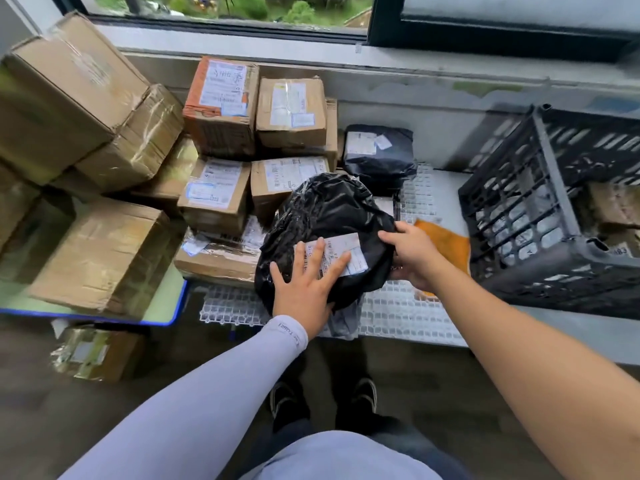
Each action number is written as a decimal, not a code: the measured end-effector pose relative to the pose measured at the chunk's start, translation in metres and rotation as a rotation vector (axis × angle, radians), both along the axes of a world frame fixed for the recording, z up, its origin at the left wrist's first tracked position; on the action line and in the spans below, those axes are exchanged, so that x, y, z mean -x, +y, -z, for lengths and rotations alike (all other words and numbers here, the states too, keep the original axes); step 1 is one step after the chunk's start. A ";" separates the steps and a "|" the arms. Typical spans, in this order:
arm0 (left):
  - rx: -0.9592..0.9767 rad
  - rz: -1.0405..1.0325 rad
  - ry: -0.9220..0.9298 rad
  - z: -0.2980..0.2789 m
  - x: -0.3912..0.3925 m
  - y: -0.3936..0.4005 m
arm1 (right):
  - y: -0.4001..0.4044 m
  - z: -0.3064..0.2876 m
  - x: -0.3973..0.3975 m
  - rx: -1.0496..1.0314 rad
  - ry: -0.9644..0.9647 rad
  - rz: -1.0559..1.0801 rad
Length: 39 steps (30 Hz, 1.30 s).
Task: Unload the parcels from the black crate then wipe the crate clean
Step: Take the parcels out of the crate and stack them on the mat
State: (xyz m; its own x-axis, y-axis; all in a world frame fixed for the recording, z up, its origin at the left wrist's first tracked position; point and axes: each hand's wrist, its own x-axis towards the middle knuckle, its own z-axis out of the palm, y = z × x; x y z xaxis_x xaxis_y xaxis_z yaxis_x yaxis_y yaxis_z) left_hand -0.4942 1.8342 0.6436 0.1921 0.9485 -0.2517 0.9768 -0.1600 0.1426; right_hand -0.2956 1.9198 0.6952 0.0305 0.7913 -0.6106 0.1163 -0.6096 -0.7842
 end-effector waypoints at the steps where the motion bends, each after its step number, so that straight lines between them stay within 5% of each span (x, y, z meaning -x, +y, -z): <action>1: 0.007 -0.001 0.008 0.002 -0.001 0.000 | 0.000 0.000 -0.003 0.023 0.035 0.001; 11: 0.064 -0.009 0.065 0.006 -0.015 -0.013 | 0.000 0.016 -0.011 0.151 0.138 0.051; 17: 0.108 -0.021 0.068 0.011 -0.019 -0.013 | -0.001 0.029 -0.013 0.175 0.023 0.034; 21: 0.112 -0.025 0.083 0.013 -0.021 -0.013 | 0.008 0.037 -0.014 -0.048 -0.274 -0.131; 27: 0.101 -0.010 0.084 0.011 -0.020 -0.016 | 0.028 0.032 -0.002 -0.270 -0.318 -0.334; 34: -0.021 0.030 0.011 0.008 -0.010 -0.027 | 0.020 0.039 -0.018 -0.110 -0.050 -0.157; 39: 0.002 0.004 0.015 0.007 -0.004 -0.034 | 0.020 0.032 -0.023 -0.016 -0.052 -0.231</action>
